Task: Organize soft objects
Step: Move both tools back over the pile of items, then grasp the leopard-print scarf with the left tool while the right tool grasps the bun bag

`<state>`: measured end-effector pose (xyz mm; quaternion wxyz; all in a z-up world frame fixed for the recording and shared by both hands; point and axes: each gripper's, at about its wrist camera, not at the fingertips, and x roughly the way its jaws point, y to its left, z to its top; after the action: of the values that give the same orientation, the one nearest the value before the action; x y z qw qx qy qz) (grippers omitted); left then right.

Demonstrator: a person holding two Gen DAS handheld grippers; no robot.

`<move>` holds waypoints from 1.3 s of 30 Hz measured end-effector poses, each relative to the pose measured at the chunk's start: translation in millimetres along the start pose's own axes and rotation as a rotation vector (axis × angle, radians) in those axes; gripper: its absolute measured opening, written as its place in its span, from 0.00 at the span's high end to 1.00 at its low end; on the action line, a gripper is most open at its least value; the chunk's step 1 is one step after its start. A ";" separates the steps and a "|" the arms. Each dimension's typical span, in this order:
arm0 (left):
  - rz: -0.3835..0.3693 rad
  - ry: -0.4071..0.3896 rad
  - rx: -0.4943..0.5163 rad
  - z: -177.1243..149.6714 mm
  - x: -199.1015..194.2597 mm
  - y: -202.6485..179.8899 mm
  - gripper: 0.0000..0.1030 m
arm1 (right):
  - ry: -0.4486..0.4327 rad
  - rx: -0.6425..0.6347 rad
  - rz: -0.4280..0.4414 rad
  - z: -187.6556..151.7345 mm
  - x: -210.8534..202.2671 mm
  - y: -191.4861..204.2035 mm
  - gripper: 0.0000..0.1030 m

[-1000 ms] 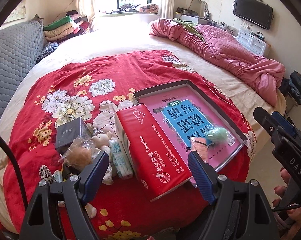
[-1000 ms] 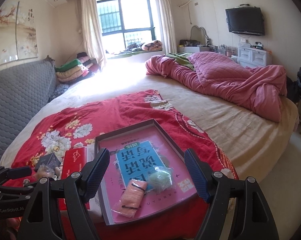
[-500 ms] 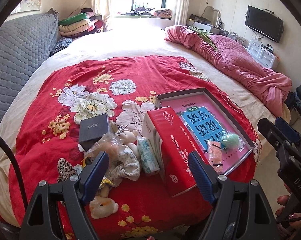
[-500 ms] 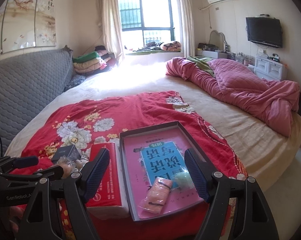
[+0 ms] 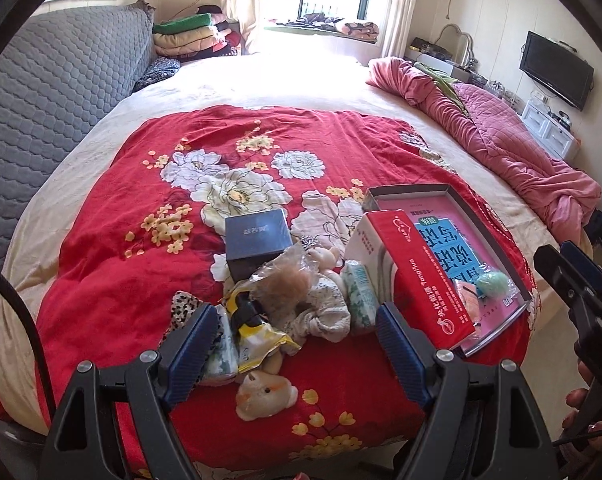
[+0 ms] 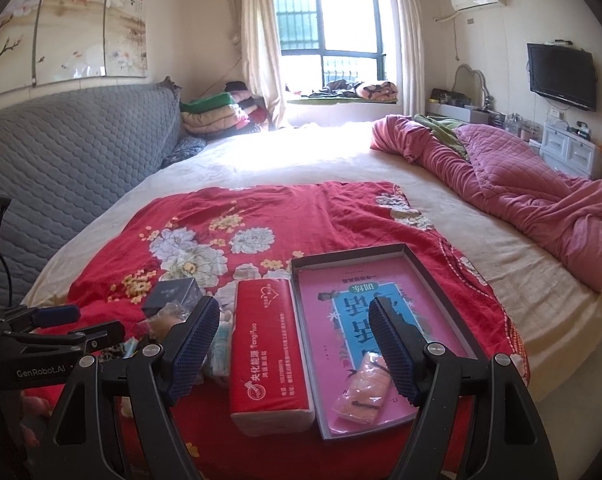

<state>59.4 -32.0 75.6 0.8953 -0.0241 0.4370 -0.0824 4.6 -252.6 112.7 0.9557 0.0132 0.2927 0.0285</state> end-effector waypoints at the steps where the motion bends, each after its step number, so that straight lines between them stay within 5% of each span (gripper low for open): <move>1: 0.003 -0.001 -0.007 -1.3 -0.3 4.5 0.22 | 0.000 -0.008 0.004 -0.3 0.5 3.0 0.24; 26: 0.096 0.075 -0.228 -40.0 26.4 144.0 0.22 | 0.080 -0.149 0.119 -17.3 32.3 70.7 0.24; 39: -0.011 0.136 -0.202 -53.9 65.9 132.7 0.22 | 0.152 -0.219 0.191 -29.9 74.8 112.9 0.24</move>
<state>73.5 89.2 -24.2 0.8562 -0.1110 0.5027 -0.0443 44.4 -135.0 50.9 0.9195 -0.0656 0.3566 0.1520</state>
